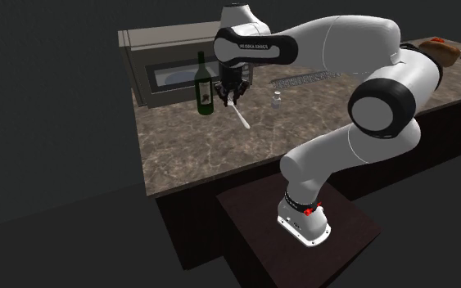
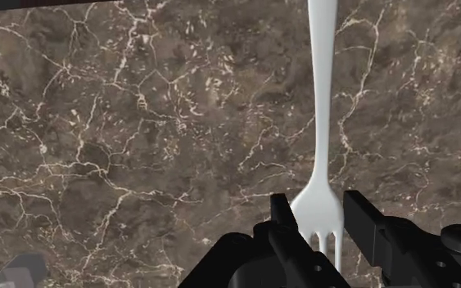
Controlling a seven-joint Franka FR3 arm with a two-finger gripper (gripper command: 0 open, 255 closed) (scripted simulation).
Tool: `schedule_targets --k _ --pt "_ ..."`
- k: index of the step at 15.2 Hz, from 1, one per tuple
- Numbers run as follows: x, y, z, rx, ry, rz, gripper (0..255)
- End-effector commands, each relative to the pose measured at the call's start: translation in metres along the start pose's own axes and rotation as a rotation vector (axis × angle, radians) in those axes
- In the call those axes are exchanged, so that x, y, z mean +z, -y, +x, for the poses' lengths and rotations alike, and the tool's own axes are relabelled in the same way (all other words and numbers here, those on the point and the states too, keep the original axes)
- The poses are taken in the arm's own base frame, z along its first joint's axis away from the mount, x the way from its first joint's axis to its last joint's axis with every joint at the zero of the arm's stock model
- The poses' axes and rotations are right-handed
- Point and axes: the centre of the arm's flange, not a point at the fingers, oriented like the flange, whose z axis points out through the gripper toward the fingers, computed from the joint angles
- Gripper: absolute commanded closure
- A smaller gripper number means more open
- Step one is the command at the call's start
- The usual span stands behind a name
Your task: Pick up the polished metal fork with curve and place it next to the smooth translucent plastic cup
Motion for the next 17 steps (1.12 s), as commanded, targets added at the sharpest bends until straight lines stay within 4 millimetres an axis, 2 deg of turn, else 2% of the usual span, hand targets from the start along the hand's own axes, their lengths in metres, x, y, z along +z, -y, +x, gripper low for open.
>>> schedule_targets --k 1,17 --pt "0.000 -0.026 0.004 -0.001 0.000 0.000 255" --pt "-0.001 -0.234 0.044 -0.001 0.000 0.000 255"
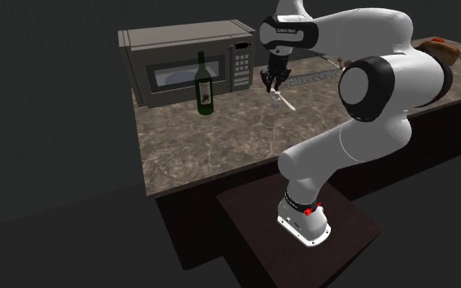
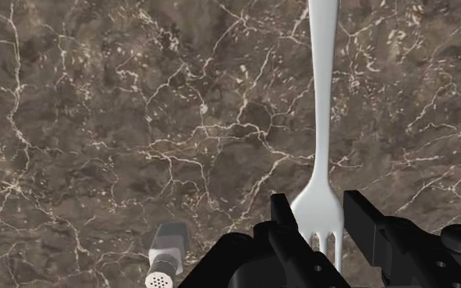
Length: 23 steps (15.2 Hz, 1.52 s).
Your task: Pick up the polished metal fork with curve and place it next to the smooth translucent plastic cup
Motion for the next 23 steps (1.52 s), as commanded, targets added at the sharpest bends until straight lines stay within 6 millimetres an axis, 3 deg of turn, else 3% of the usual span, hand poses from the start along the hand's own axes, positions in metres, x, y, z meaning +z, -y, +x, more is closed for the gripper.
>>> schedule_targets --k 1,23 --pt "-0.002 -0.028 0.005 -0.001 0.000 -0.001 255" --pt "-0.004 -0.314 0.060 -0.001 0.000 -0.001 255"
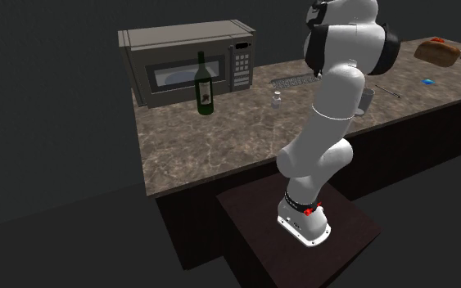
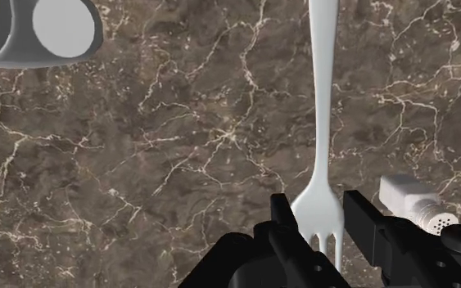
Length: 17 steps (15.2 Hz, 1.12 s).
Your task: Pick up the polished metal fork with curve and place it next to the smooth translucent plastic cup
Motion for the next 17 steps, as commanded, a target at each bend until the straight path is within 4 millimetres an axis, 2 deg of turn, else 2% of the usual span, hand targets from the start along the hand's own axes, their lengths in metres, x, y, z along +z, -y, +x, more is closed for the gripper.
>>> schedule_targets --k 1,7,17 --pt "-0.004 -0.026 0.005 -0.003 0.000 0.000 255" --pt "-0.004 -0.100 0.019 -0.003 0.000 0.000 255" --pt "0.048 -0.101 0.016 -0.003 0.000 0.000 255"
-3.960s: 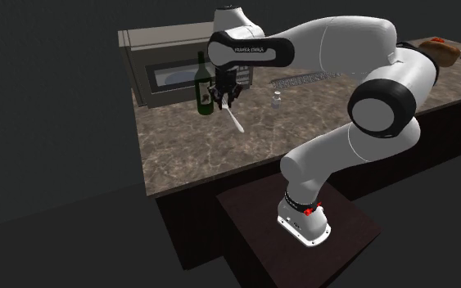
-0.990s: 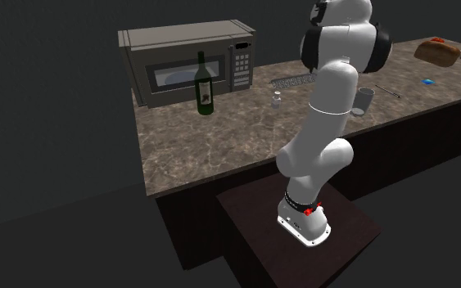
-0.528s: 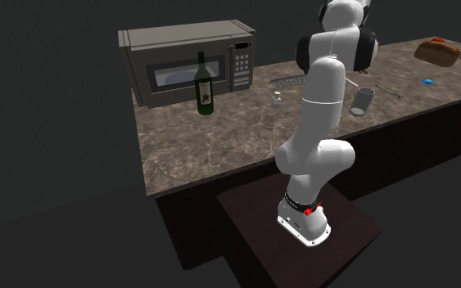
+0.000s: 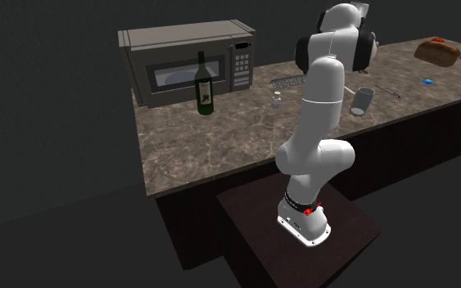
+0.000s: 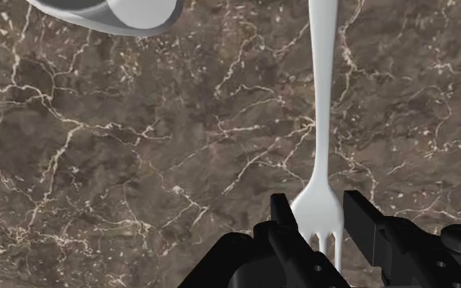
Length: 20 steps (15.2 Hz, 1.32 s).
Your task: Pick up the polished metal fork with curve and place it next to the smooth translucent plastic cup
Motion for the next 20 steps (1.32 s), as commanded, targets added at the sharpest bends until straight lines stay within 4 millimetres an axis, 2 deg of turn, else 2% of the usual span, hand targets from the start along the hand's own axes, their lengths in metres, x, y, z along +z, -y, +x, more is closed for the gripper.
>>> schedule_targets --k 1,20 --pt "0.011 0.000 -0.001 0.000 0.000 0.000 255" --pt "0.111 -0.002 -0.008 0.000 0.000 0.000 255"
